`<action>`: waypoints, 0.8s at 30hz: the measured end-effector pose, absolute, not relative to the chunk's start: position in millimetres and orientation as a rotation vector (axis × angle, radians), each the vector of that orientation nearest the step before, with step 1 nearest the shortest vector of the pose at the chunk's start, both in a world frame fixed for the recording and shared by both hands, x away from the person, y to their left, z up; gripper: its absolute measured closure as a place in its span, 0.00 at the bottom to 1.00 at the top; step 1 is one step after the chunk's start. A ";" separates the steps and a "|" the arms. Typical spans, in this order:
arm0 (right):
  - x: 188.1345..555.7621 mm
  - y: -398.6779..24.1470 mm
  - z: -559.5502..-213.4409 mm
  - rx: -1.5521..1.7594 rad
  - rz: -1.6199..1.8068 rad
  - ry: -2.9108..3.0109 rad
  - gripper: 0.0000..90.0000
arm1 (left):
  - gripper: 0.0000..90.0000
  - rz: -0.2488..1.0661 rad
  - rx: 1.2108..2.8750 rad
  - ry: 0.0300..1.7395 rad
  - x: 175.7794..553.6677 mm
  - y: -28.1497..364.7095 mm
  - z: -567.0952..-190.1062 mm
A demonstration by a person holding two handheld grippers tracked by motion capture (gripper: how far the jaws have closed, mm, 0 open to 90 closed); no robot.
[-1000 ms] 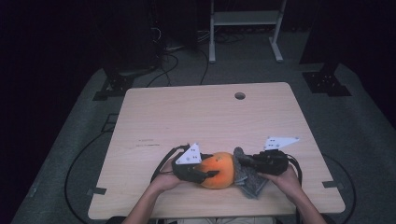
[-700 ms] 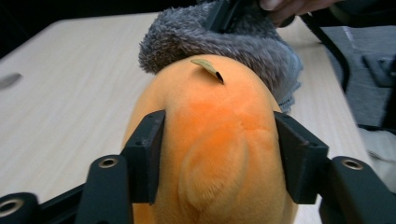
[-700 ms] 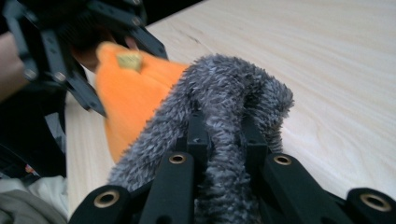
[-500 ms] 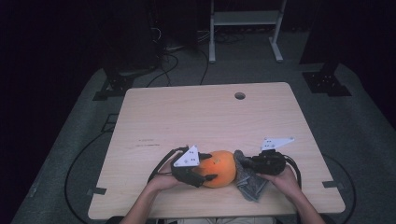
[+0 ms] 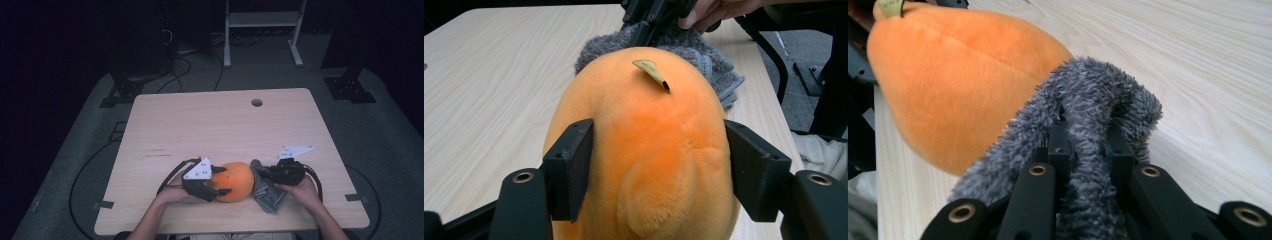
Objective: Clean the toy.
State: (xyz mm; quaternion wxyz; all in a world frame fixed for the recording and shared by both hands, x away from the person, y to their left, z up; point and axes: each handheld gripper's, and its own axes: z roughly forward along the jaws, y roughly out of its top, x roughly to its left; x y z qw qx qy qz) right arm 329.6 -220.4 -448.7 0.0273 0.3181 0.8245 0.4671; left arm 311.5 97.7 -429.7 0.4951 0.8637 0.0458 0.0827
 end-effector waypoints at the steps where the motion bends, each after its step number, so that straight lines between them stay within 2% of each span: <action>1: 328.6 -222.2 -447.1 0.977 1.453 2.540 0.87 | 0.37 0.198 2.091 0.117 311.7 98.1 -429.7; 7: 313.1 -217.7 -417.3 0.815 1.684 2.434 0.87 | 0.37 0.206 2.082 0.139 312.1 90.2 -429.8; 10: 308.1 -205.3 -414.0 0.749 1.632 2.448 0.87 | 0.36 0.207 2.084 0.141 311.7 89.3 -429.6; 14: 313.4 -205.7 -425.0 0.785 1.473 2.481 0.87 | 0.21 0.170 2.076 0.231 317.8 91.6 -428.6; 17: 315.3 -212.6 -429.8 0.828 1.384 2.517 0.87 | 0.17 0.144 2.072 0.264 321.4 94.9 -428.9; 19: 313.4 -216.3 -427.7 0.822 1.417 2.506 0.87 | 0.21 0.135 2.067 0.272 321.6 95.0 -429.1; 24: 300.3 -205.6 -400.9 0.700 1.626 2.433 0.87 | 0.42 0.217 2.078 0.218 312.2 82.7 -424.4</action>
